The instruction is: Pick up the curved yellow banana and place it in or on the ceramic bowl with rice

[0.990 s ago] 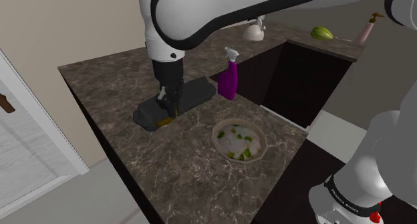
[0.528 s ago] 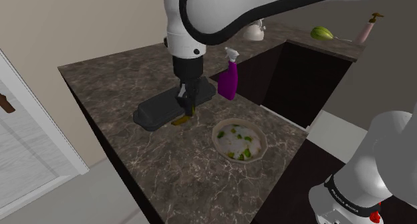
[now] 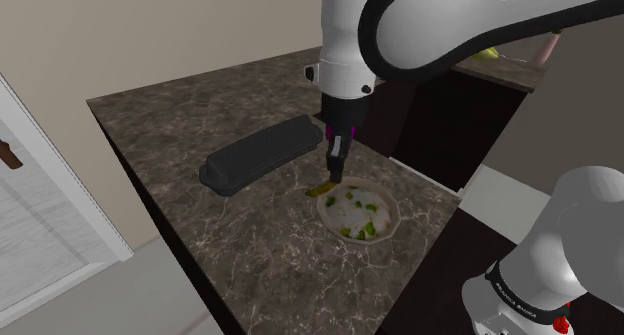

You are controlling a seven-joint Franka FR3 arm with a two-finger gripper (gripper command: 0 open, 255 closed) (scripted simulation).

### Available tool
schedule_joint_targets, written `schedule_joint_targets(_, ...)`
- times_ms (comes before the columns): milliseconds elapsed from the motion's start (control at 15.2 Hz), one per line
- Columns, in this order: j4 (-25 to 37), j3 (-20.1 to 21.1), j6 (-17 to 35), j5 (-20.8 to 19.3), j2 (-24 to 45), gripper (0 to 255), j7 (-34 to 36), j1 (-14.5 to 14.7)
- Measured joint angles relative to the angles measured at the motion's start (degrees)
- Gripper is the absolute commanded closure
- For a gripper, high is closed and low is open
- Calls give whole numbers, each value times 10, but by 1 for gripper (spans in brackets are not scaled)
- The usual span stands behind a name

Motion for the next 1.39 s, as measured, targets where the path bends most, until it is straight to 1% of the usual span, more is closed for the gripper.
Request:
schedule_joint_targets(264, -84, -19, -13, 7, -95, 255, -26, -1)
schedule_joint_targets(330, -112, -28, -21, 6, -129, 255, -36, -2)
schedule_joint_targets(462, -133, -30, -18, 7, -147, 255, -41, -2)
schedule_joint_targets(660, -158, -30, 5, 9, -149, 255, -44, -1)
schedule_joint_targets(1188, -201, -24, 73, 14, -123, 255, -49, 0)
schedule_joint_targets(1386, -204, -24, 78, 15, -121, 255, -49, 0)
